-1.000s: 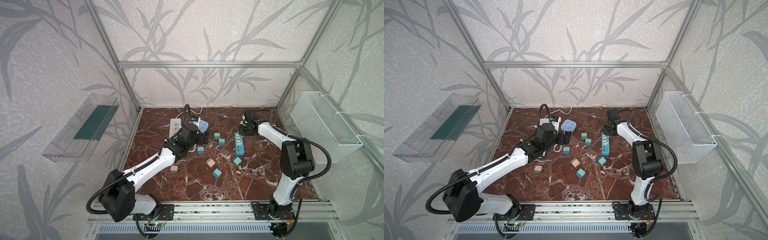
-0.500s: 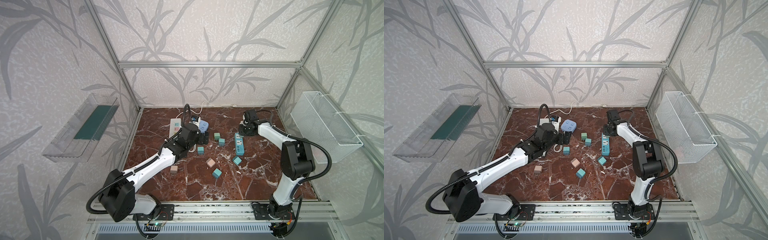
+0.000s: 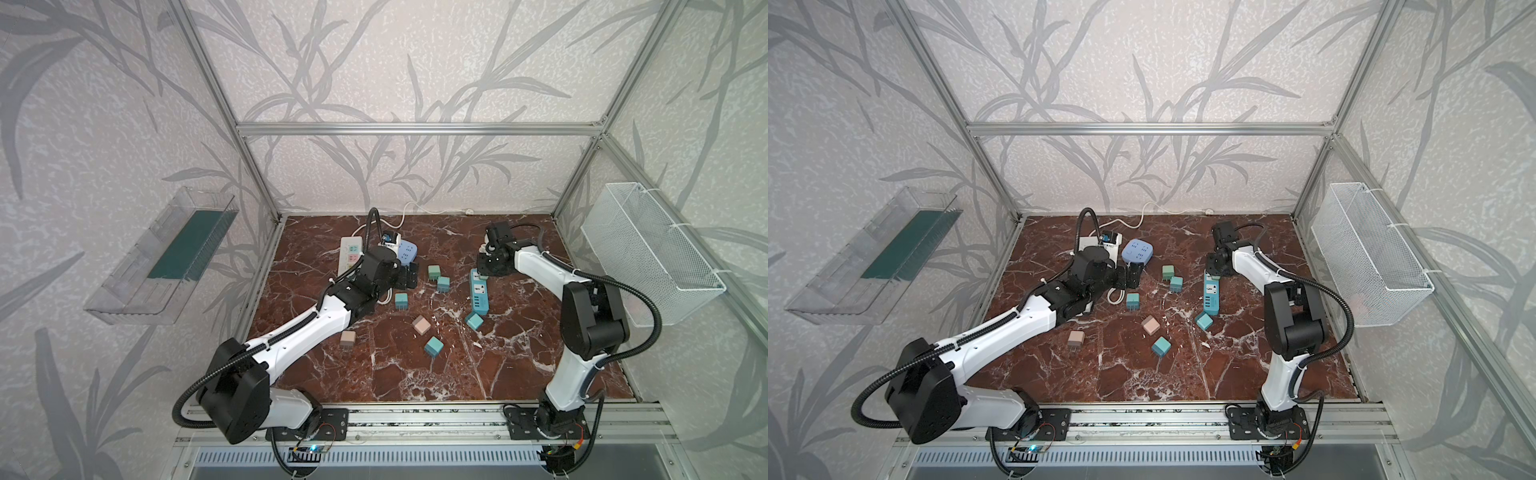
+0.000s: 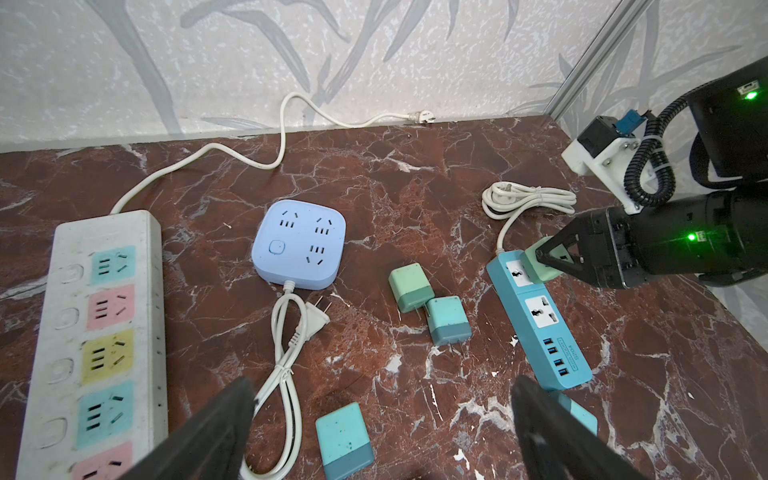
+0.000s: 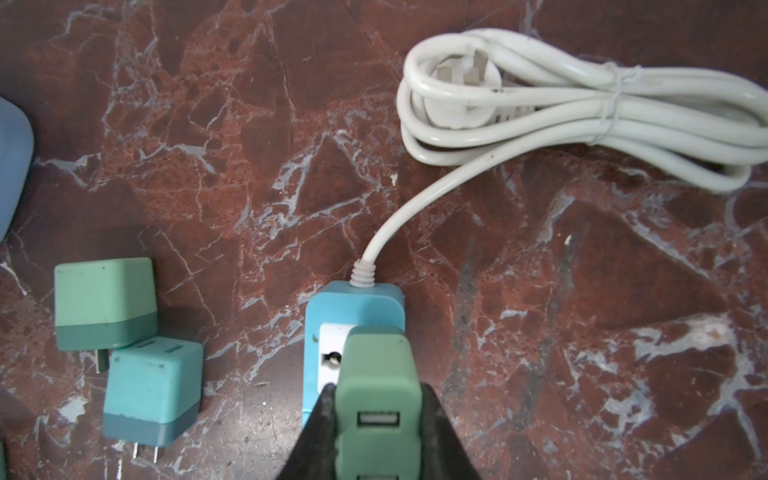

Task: Insert the plug
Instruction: 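Lower the adapter prongs into the teal strip socket with the right gripper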

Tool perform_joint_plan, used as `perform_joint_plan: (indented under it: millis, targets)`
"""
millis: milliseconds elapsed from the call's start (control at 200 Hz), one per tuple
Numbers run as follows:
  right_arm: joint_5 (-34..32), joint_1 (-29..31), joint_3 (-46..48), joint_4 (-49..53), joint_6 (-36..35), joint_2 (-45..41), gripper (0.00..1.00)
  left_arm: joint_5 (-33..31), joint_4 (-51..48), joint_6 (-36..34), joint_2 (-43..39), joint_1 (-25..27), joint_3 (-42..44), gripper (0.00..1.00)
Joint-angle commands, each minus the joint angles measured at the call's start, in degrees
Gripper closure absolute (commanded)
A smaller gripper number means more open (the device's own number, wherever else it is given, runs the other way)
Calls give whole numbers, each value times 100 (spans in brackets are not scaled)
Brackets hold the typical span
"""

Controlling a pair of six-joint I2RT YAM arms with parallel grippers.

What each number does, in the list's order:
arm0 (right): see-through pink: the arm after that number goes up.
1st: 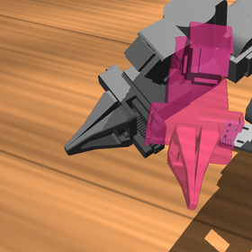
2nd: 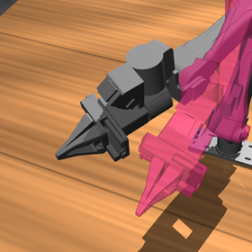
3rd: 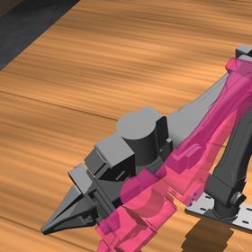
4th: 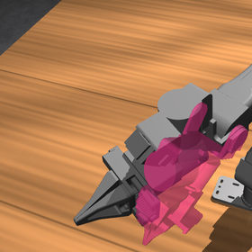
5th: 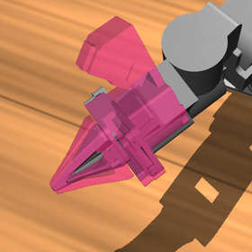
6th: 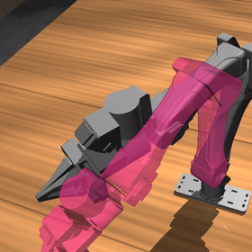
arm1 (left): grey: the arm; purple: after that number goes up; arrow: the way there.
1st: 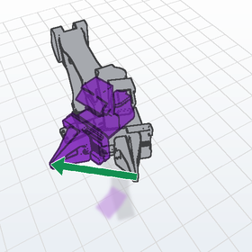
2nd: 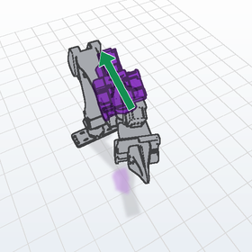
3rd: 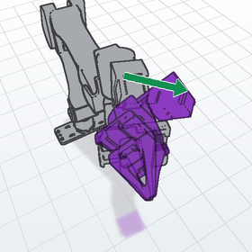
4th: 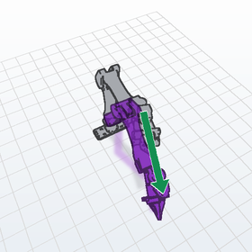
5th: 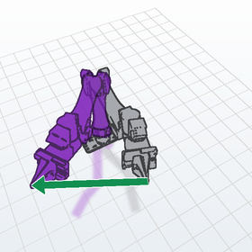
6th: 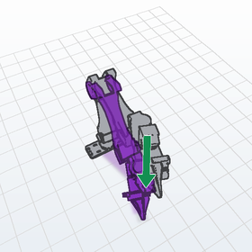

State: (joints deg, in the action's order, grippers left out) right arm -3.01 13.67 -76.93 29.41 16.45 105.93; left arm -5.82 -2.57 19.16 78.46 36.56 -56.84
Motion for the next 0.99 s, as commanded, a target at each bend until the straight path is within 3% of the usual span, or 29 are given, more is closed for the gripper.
perform_joint_plan:
  millis: [0, 195, 415, 605, 990]
  targets:
    - [-191, 84, 10, 192, -58, 184, 100, 29, -32, 89, -91, -43, -86, 4]
    - [-655, 337, 467, 27, 10, 275, 100, -50, 19, 44, -181, -52, -47, 4]
    - [-345, 316, 1054, -238, 371, 442, 100, -33, 18, 53, -214, -50, -47, 4]
    - [84, 224, 773, 192, 321, 509, 100, -16, 19, 52, -234, -52, -42, 4]
    - [75, 373, 673, 384, 418, 739, 100, 2, 72, 50, -400, -48, 7, 5]
